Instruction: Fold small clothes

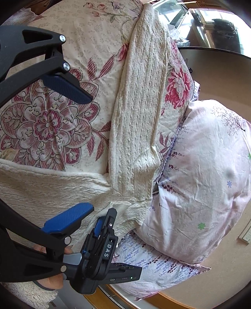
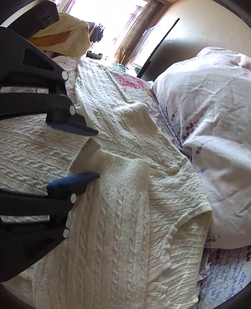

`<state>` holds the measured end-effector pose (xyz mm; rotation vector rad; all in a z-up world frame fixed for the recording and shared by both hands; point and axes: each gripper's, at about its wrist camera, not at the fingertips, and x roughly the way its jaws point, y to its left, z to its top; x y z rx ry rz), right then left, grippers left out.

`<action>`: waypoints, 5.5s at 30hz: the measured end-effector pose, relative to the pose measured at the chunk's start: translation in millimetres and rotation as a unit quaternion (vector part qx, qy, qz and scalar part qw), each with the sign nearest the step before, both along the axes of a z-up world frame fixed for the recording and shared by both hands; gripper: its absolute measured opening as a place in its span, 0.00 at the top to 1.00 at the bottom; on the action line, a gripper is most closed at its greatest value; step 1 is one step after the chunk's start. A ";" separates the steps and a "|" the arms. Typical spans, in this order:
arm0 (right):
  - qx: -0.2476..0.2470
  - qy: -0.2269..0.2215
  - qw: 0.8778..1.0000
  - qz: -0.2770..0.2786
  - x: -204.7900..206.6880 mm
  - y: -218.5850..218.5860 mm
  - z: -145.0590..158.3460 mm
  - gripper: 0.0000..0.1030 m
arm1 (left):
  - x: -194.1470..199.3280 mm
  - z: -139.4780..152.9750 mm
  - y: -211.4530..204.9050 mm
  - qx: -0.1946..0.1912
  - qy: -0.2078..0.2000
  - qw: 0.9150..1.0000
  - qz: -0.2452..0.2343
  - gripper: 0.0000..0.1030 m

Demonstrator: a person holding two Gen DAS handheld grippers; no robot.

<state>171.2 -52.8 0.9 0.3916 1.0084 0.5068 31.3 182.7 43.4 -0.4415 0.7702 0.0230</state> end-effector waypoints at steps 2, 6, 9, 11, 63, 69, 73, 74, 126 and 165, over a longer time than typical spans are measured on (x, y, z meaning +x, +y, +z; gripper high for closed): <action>0.010 -0.030 0.999 -0.006 -8.1 -3.7 11.9 0.48 | 2.3 2.6 7.0 0.002 -0.002 1.000 0.009 0.02; -0.019 -0.009 0.999 -0.047 -0.7 -15.1 3.9 0.48 | 8.4 0.2 30.0 -0.035 0.003 0.999 0.034 0.02; -0.020 0.006 0.999 -0.044 4.1 -20.1 -3.3 0.49 | 12.9 -11.3 55.8 -0.113 0.022 0.990 0.075 0.02; 0.005 0.016 0.998 -0.053 -0.2 -28.4 -0.9 0.49 | 13.3 -20.9 74.2 -0.168 0.028 0.979 0.114 0.03; 0.058 0.017 0.985 -0.159 -97.8 -158.5 17.7 0.37 | 88.0 64.3 35.0 -0.200 -0.105 0.974 0.022 0.94; 0.056 0.012 0.982 -0.183 -108.0 -178.9 19.6 0.37 | 103.2 80.0 -97.8 -0.088 -0.102 0.978 -0.161 0.94; 0.055 0.015 0.978 -0.203 -118.7 -195.7 17.8 0.37 | 111.1 27.1 -159.9 -0.049 -0.018 0.976 -0.213 0.94; 0.053 0.016 0.977 -0.207 -121.2 -199.6 16.5 0.37 | 111.4 11.4 -169.2 -0.040 0.006 0.975 -0.219 0.93; -0.045 -0.121 0.957 -0.258 -68.8 -184.8 70.7 0.96 | 77.2 -23.9 -70.6 0.104 0.065 0.985 -0.122 0.22; 0.091 0.040 0.926 -0.363 -113.1 -273.3 -14.1 0.78 | 102.4 -34.1 -62.4 0.117 0.087 0.987 -0.072 0.22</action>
